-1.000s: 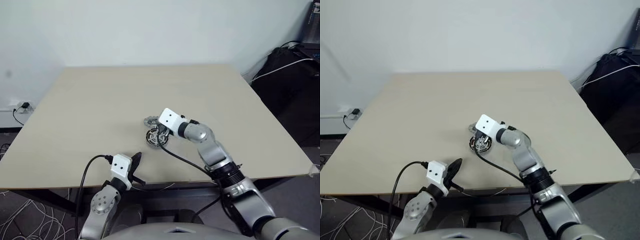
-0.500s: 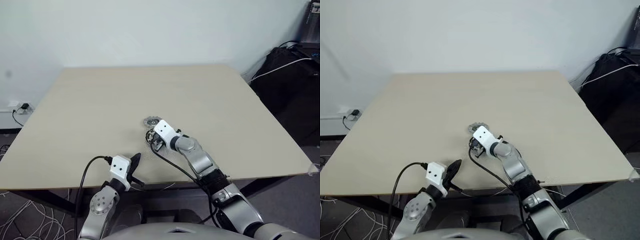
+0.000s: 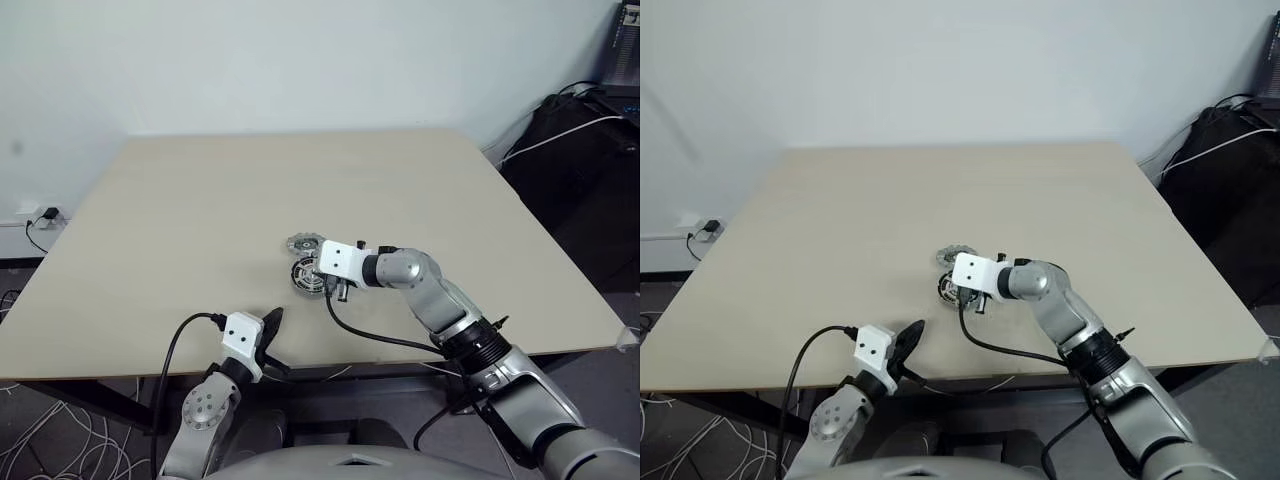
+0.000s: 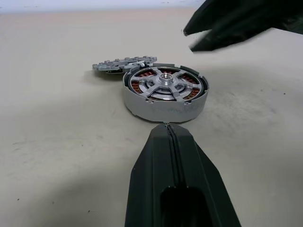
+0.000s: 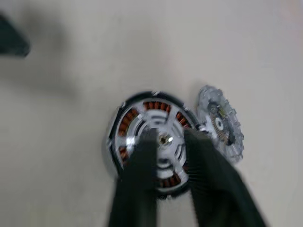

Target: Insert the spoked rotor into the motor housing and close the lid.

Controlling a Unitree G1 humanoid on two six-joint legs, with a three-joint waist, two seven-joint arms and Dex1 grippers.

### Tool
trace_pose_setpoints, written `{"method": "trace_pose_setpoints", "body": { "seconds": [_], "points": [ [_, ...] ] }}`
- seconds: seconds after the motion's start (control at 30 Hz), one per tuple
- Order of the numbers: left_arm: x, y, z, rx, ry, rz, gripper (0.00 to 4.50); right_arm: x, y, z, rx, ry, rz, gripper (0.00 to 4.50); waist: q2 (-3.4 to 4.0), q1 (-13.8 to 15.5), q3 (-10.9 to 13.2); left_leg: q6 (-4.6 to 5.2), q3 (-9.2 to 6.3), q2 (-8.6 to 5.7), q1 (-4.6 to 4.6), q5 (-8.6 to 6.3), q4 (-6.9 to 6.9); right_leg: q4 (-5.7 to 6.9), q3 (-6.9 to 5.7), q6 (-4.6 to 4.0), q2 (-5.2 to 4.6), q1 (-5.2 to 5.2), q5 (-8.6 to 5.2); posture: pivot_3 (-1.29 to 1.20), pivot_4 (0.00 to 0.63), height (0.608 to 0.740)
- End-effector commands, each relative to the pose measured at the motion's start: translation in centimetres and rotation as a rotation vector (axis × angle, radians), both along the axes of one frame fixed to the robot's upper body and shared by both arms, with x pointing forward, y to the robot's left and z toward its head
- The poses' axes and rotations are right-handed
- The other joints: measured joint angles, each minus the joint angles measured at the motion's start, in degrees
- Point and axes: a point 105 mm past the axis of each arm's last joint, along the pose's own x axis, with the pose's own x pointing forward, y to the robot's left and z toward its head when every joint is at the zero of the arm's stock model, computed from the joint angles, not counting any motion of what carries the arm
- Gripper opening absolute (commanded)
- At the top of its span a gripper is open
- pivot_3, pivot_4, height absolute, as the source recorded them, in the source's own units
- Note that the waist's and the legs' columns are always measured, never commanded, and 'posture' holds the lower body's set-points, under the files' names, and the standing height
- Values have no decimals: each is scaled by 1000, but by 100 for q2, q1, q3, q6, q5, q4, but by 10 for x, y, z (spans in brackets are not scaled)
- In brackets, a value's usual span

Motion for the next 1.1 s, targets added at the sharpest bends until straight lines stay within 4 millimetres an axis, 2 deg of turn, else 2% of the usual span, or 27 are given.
{"method": "trace_pose_setpoints", "body": {
  "seconds": [0.03,0.1,0.37,0.73,0.83,1.07,1.1],
  "points": [
    [5,-6,18,-9,-62,-10,0,2,5,10,-81,-52,87,2294,-2,-2,1,0,0,0,-1,0,0,-1,0,0,0,-1,0,0,0,740],
    [5,-6,21,-11,-63,-8,0,2,5,8,-120,-46,109,2904,-2,2,1,0,0,0,-1,0,1,-1,0,0,0,-1,0,0,0,740],
    [2,-7,29,-18,-60,11,0,0,16,-3,-215,27,212,2904,-4,6,3,0,0,0,-1,0,1,-1,-1,0,-1,-1,1,0,0,740],
    [-1,-4,27,-25,-53,44,0,7,5,-27,-316,104,208,2904,-3,9,3,0,0,0,-1,0,0,-1,-1,0,1,-1,1,0,0,740],
    [-1,-4,25,-25,-50,46,0,9,1,-29,-334,108,207,2321,-3,7,2,-1,0,0,1,0,0,0,-1,0,1,0,1,0,0,740],
    [0,-7,23,-32,-50,44,0,11,2,-25,-332,92,211,112,-2,17,2,-1,0,-1,1,0,-3,-1,-1,0,1,0,0,0,0,740],
    [0,-7,23,-33,-50,44,0,12,2,-25,-331,91,210,87,-2,16,2,-1,-1,-1,-1,0,-3,-1,-1,0,1,-4,1,0,0,740]
  ]
}}
